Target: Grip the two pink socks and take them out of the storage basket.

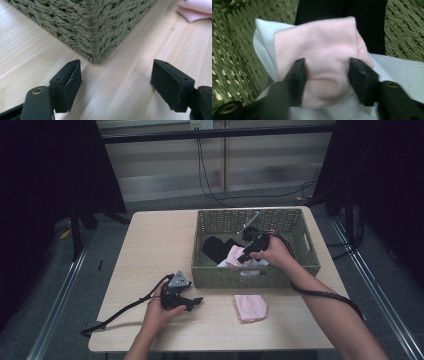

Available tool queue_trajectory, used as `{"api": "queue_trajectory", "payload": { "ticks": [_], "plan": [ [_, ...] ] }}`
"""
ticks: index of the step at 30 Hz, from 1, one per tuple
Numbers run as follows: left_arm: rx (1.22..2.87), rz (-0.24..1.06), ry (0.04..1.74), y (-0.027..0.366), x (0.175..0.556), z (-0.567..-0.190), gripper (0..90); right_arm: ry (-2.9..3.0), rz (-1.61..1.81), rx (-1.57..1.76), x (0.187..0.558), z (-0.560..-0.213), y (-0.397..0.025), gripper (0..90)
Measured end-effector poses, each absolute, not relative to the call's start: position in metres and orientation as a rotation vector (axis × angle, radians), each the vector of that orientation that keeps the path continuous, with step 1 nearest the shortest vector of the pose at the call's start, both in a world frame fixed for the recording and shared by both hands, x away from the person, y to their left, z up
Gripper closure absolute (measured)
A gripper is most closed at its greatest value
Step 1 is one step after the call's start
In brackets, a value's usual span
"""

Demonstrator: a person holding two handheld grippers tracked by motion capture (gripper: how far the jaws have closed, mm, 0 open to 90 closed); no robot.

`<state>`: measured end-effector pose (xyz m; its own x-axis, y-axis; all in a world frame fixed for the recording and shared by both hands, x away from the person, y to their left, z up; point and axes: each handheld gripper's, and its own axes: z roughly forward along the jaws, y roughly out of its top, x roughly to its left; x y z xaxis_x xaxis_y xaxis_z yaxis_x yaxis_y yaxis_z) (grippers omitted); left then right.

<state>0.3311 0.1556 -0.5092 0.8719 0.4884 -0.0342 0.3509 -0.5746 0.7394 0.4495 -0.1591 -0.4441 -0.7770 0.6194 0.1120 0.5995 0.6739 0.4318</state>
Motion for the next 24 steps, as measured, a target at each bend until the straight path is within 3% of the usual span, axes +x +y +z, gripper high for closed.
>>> {"api": "queue_trajectory", "payload": {
  "ticks": [1, 2, 3, 7, 24],
  "plan": [
    [2.234, 0.219, 0.606, 0.155, 0.331, -0.509, 24.2, 2.834, 0.707, 1.032, 0.449, -0.444, -0.159, 51.4],
    [2.238, 0.222, 0.608, 0.156, 0.331, -0.509, 24.2, 2.835, 0.706, 1.041, 0.45, -0.443, -0.161, 65.7],
    [2.238, 0.222, 0.608, 0.156, 0.331, -0.509, 24.2, 2.835, 0.706, 1.041, 0.45, -0.443, -0.161, 65.7],
    [2.235, 0.221, 0.608, 0.156, 0.331, -0.509, 24.3, 2.834, 0.741, 1.075, 0.452, -0.437, -0.169, 86.8],
    [2.234, 0.224, 0.61, 0.156, 0.331, -0.509, 24.2, 2.81, 0.743, 1.144, 0.446, -0.419, -0.195, 88.3]
  ]
}}
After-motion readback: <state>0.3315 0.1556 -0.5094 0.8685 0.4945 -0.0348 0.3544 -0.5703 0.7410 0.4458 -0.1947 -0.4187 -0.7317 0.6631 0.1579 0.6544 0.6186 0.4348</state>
